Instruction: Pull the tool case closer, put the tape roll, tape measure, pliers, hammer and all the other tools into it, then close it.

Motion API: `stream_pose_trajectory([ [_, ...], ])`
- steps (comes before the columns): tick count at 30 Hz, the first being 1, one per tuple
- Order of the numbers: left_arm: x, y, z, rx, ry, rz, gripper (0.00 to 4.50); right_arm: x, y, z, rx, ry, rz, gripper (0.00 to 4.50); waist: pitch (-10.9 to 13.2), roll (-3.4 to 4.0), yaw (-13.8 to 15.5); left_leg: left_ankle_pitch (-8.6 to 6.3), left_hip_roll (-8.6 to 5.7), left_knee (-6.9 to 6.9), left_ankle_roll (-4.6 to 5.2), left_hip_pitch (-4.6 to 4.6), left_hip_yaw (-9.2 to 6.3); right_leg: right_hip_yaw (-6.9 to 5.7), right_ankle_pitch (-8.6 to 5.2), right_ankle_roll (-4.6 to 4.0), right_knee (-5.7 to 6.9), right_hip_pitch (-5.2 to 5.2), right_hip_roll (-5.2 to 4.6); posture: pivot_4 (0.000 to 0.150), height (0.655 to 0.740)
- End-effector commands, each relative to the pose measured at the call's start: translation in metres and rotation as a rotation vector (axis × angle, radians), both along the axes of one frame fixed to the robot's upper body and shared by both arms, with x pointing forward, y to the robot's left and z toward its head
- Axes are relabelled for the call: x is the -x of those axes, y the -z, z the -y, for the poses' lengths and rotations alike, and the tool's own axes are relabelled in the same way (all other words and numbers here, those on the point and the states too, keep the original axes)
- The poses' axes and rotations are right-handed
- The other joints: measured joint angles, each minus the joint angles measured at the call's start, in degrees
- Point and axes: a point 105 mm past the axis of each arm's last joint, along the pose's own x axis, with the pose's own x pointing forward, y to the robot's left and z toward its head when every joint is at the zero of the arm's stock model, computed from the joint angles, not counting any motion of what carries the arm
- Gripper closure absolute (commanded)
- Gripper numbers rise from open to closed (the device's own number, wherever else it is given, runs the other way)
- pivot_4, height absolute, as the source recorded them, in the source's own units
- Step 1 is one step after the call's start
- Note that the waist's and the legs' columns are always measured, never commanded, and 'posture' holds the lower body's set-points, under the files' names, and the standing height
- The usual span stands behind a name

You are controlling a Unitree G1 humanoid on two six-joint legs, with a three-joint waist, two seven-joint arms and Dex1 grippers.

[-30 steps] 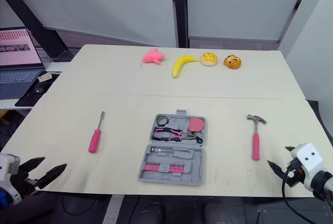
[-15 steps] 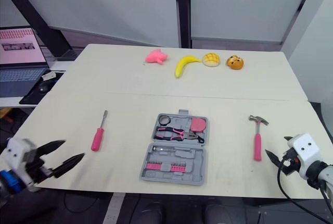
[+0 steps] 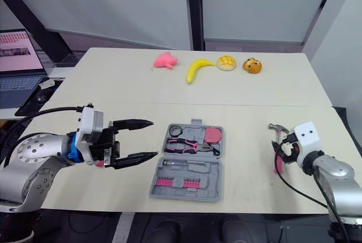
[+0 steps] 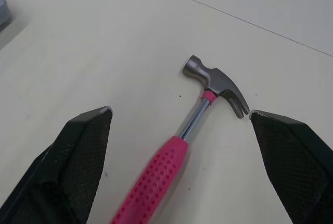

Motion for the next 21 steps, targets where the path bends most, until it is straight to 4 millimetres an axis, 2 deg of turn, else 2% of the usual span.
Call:
stream_pose_trajectory([
  [1, 0.009, -0.01, 0.013, 0.011, 0.1, 0.002, 0.0, -0.013, 0.005, 0.007, -0.001, 0.104, -0.009, 0.01, 0.0, 0.0, 0.01, 0.0, 0.0, 0.0, 0.0, -0.01, -0.01, 0.0, 0.0, 0.0, 0.0, -0.01, 0.0, 0.15, 0.74],
  [6, 0.008, -0.015, 0.023, 0.033, 0.131, 0.009, 0.0, -0.03, 0.017, 0.007, -0.021, 0.164, -0.025, 0.01, 0.01, 0.02, 0.02, 0.0, -0.01, 0.0, 0.0, -0.03, -0.02, -0.02, 0.01, -0.03, -0.01, -0.02, 0.0, 0.15, 0.74],
  [15, 0.009, -0.011, 0.027, 0.033, 0.139, 0.006, 0.0, -0.051, 0.041, 0.014, -0.074, 0.302, -0.089, 0.01, 0.02, 0.03, -0.49, 0.0, -0.01, 0.0, 0.01, -0.16, -0.01, -0.01, 0.02, -0.05, 0.01, -0.17, 0.01, 0.15, 0.74],
  [18, 0.008, -0.009, 0.026, 0.027, 0.131, 0.006, 0.0, -0.054, 0.044, 0.015, -0.112, 0.331, -0.11, 0.63, 0.02, 0.03, -0.68, 0.0, -0.01, 0.01, 0.01, -0.21, -0.01, 0.0, 0.03, -0.05, 0.01, -0.19, 0.01, 0.15, 0.74],
  [21, 0.007, -0.009, 0.025, 0.023, 0.124, 0.005, 0.0, -0.055, 0.047, 0.016, -0.131, 0.341, -0.122, 1.65, 0.02, 0.03, -0.65, 0.0, -0.01, 0.01, 0.01, -0.21, -0.03, -0.02, 0.03, -0.05, 0.01, -0.19, 0.01, 0.15, 0.74],
])
